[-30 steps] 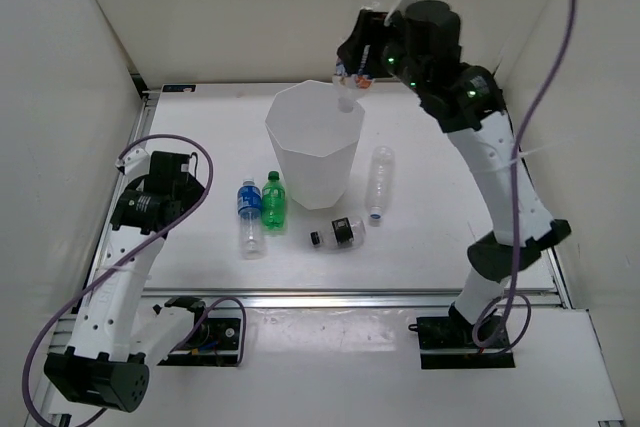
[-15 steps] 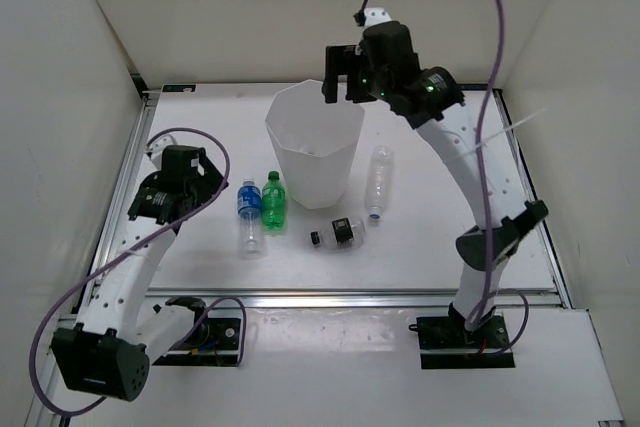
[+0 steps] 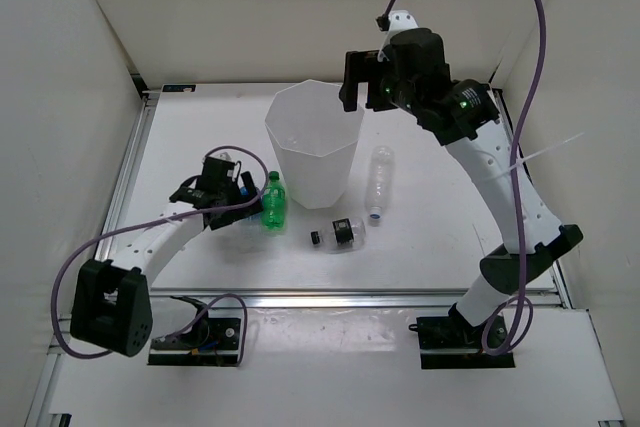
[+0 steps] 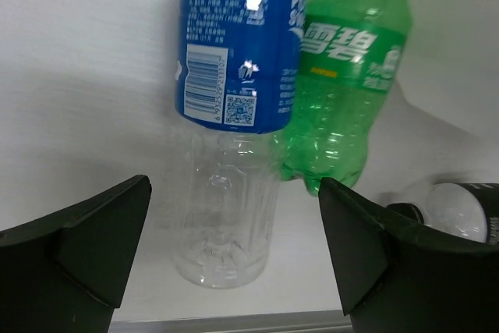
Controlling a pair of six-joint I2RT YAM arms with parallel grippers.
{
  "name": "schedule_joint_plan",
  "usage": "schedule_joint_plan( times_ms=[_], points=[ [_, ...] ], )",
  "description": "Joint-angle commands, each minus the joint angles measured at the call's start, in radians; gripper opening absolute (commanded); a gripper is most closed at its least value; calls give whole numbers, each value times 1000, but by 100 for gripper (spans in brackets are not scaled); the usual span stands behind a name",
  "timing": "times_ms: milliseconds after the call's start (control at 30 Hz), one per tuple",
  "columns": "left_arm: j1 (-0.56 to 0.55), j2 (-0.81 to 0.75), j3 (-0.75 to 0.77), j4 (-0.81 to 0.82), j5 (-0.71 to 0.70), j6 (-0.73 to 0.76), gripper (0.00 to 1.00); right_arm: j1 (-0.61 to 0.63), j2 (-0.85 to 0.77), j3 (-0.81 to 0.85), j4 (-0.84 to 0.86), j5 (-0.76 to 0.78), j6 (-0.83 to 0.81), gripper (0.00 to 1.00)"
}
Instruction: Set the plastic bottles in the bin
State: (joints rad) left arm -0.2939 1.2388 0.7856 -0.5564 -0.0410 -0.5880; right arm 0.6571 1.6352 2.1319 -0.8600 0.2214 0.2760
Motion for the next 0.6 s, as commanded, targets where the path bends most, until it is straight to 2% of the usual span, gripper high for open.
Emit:
schedule_joint_plan(
  times_ms=[0,200,233,267,333,433,500,533,567],
  points=[
    [-21,43,-38,56,-14,-41,100,-10,-31,-29,9,-1,-26,100],
    [-33,137,-80,116,-5,-81,92,-28,-69,-84,9,-19,-26,100],
    [-33,148,-80,116,-5,-81,75,-28,-78,-95,9,-19,-17,100],
    [-33,162,-80,116,-5,-91,66,-37,-78,-95,0,-28,-17,100],
    [-33,162,-59,116,-5,-101,56,-46,-89,-118,-1,-28,-17,100],
    [-33,111,21,24,-63,-128,56,-56,-89,-130,-1,-28,3,100],
    [-33,79,128,-64,-115,-165,56,-56,-89,-130,-1,-28,3,100],
    [-33,45,173,-161,-147,-165,56,-65,-89,-141,-1,-28,14,100],
    [-33,28,276,-201,-201,-177,56,-65,-89,-141,-1,-4,14,100]
  ],
)
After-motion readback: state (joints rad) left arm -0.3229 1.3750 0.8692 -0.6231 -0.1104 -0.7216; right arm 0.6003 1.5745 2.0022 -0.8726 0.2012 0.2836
